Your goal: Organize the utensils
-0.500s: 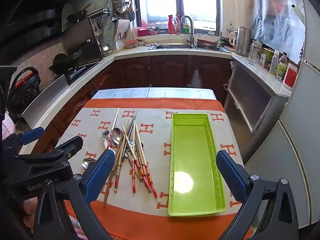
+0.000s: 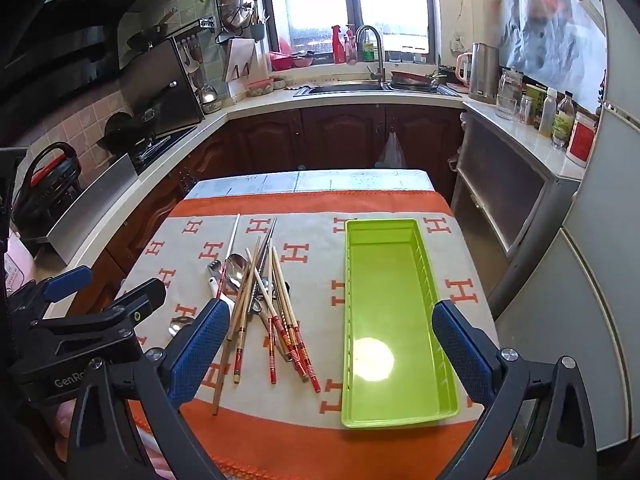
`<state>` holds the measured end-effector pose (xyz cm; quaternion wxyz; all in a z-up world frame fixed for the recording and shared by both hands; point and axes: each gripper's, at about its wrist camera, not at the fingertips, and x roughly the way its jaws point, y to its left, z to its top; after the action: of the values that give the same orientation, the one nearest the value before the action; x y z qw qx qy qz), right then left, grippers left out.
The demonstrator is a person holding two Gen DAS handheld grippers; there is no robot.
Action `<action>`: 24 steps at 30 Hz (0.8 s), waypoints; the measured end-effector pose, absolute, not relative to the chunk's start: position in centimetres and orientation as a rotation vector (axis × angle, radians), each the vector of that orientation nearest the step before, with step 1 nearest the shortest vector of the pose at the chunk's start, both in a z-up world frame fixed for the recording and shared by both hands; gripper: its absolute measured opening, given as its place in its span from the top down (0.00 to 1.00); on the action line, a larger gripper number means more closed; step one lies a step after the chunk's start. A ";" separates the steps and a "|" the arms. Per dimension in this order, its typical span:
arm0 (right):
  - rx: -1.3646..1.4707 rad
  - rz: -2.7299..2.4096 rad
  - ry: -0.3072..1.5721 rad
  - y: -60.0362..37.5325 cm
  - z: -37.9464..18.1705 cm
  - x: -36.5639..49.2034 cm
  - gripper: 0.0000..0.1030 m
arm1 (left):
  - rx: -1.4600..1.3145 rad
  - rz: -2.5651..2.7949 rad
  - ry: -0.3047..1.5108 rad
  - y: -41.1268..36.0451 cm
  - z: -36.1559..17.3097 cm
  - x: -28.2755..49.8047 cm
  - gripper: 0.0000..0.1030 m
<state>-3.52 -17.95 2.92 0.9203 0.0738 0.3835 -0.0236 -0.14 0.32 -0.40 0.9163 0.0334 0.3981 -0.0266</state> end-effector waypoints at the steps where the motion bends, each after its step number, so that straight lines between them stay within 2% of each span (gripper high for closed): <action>1: 0.152 -0.049 0.788 -17.9 2.9 -3.5 0.01 | 0.065 -0.055 0.821 0.3 -0.4 -0.1 0.01; 24: 0.159 -0.047 0.796 -18.0 2.7 -3.6 0.01 | 0.064 -0.053 0.827 0.8 -0.6 -0.4 0.01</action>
<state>-3.62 -17.96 2.73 0.9184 0.0775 0.3872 -0.0229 -0.37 0.76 -0.60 0.9148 0.0312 0.4019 -0.0256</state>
